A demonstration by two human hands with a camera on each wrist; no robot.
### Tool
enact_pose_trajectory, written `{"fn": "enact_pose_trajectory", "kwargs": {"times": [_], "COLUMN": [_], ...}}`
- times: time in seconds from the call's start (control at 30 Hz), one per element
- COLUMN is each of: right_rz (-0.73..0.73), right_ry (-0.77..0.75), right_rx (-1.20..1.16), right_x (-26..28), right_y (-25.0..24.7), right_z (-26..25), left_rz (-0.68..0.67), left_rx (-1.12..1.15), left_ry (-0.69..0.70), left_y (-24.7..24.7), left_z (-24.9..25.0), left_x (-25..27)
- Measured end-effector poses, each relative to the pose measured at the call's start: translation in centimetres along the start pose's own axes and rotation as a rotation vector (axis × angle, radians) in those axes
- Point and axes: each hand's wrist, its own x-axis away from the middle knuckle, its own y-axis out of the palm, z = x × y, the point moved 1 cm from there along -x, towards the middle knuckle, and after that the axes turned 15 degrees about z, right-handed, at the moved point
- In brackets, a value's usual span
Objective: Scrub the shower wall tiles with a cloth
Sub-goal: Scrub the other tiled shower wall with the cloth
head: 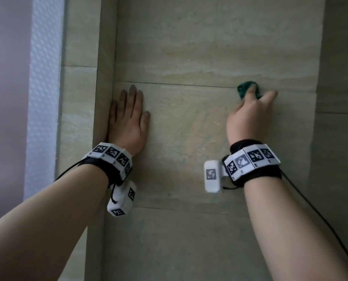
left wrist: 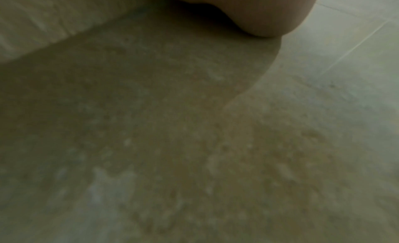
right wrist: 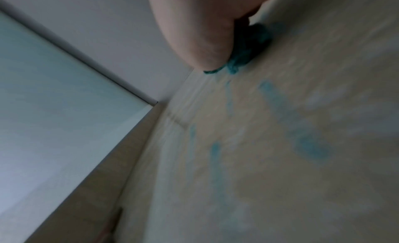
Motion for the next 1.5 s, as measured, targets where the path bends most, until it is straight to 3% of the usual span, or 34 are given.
{"fn": "enact_pose_trajectory", "kwargs": {"times": [0.07, 0.1, 0.2, 0.27, 0.33, 0.5, 0.6, 0.67, 0.8, 0.87, 0.9, 0.97, 1.1, 1.2, 1.27, 1.4, 1.43, 1.5], "right_rz": [-0.062, -0.130, -0.260, -0.289, -0.270, 0.030, 0.029, 0.002, -0.225, -0.307, -0.317, -0.236, -0.008, 0.033, 0.027, -0.152, -0.164, -0.113], "right_ry": [0.014, -0.052, -0.440, -0.579, -0.497, -0.018, 0.179, 0.131, -0.441, -0.601, -0.611, -0.488, 0.055, 0.253, 0.199, -0.248, -0.276, -0.096], "right_rx": [-0.060, -0.158, -0.377, -0.390, -0.270, -0.024, 0.041, -0.027, -0.282, -0.328, -0.302, -0.203, 0.017, 0.042, -0.027, -0.207, -0.181, -0.034], "right_x": [1.7, 3.2, 7.9, 7.3, 4.2, -3.1, -3.3, -1.9, 3.7, 3.6, 2.4, -0.5, -5.3, -4.7, -2.4, 1.3, 0.5, -1.6], "right_y": [0.8, 1.3, 1.6, 1.2, 1.1, -0.8, -0.8, -0.2, 0.3, 0.0, -0.2, -0.6, -2.0, -1.8, -1.1, -1.2, -1.7, -2.7], "right_z": [-3.3, -5.6, -10.5, -9.7, -6.4, 5.5, 6.0, 3.2, -3.7, -3.4, -2.3, 1.6, 9.4, 9.2, 6.5, 3.6, 4.6, 7.6], "left_rz": [-0.004, -0.004, 0.012, 0.014, 0.013, 0.022, 0.024, 0.010, 0.044, 0.091, 0.103, 0.108, 0.115, 0.120, 0.125, 0.111, 0.112, 0.126], "left_rx": [-0.001, -0.002, -0.016, -0.011, 0.010, 0.003, 0.003, 0.003, 0.074, 0.132, 0.131, 0.093, 0.043, 0.026, 0.028, 0.039, 0.045, 0.047], "left_ry": [0.001, 0.002, 0.019, 0.018, 0.009, 0.000, 0.002, -0.016, -0.035, -0.004, -0.001, -0.028, -0.039, -0.040, -0.038, -0.028, -0.020, -0.015], "left_y": [0.1, 0.1, 0.1, 0.0, 0.0, 0.2, 0.1, 0.0, -0.2, 0.2, 0.4, 1.0, 1.6, 1.8, 1.8, 1.5, 1.5, 1.6], "left_z": [0.0, 0.0, 0.0, -0.1, -0.1, 0.0, 0.1, 0.2, 1.5, 2.8, 3.3, 3.7, 3.8, 3.9, 3.9, 3.7, 3.7, 3.6], "left_x": [0.0, 0.0, -0.1, -0.1, -0.1, 0.0, 0.0, 0.1, -0.2, -0.8, -1.1, -1.6, -1.4, -1.5, -1.4, -1.4, -1.4, -1.4]}}
